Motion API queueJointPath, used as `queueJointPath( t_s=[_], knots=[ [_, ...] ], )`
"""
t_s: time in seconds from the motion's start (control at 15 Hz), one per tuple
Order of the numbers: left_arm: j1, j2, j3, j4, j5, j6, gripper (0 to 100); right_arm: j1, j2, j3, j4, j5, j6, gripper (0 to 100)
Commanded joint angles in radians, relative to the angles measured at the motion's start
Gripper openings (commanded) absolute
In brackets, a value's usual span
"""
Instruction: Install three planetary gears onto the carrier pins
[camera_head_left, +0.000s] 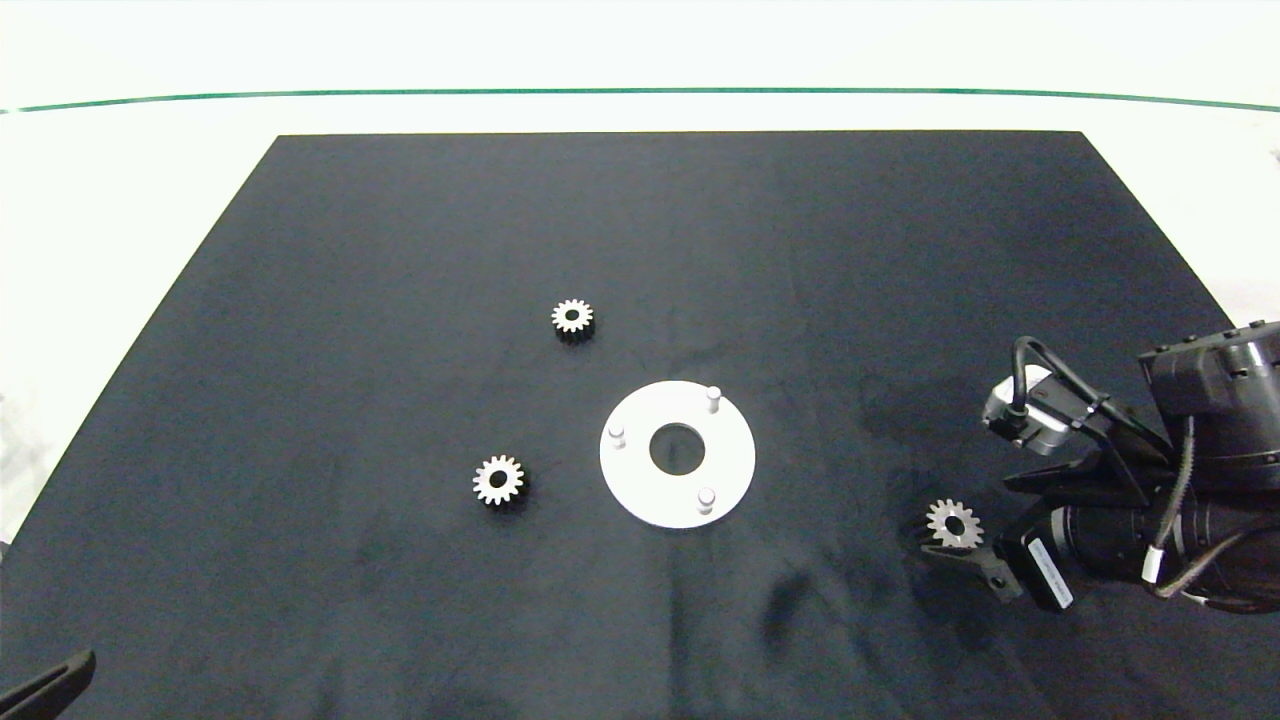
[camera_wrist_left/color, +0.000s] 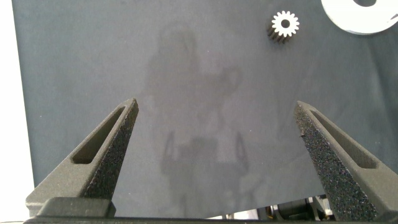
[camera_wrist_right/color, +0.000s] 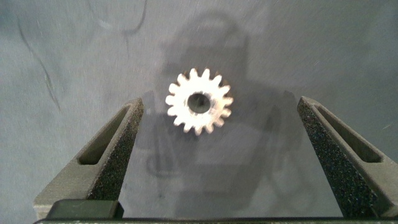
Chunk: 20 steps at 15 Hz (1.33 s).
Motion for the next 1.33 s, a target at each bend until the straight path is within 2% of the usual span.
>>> queueJointPath(
  t_s=[0.07, 0.2, 0.33, 0.67, 1.33],
  knots=[
    [0.000, -0.001, 0.001, 0.002, 0.000, 0.000, 100, 0.002, -0.001, 0.025, 0.000, 0.002, 0.000, 100],
    [0.000, -0.001, 0.007, 0.002, 0.000, 0.000, 100, 0.002, 0.001, 0.029, -0.009, 0.003, 0.003, 100],
    [0.000, -0.001, 0.012, 0.002, 0.000, 0.000, 100, 0.000, 0.004, 0.029, -0.026, 0.002, 0.024, 100],
    [0.000, -0.003, 0.012, 0.002, 0.000, 0.000, 100, 0.006, 0.042, 0.052, -0.089, 0.006, 0.024, 100],
    [0.000, -0.001, 0.012, 0.002, 0.000, 0.000, 100, 0.017, 0.038, 0.057, -0.112, -0.001, 0.018, 80]
  ],
)
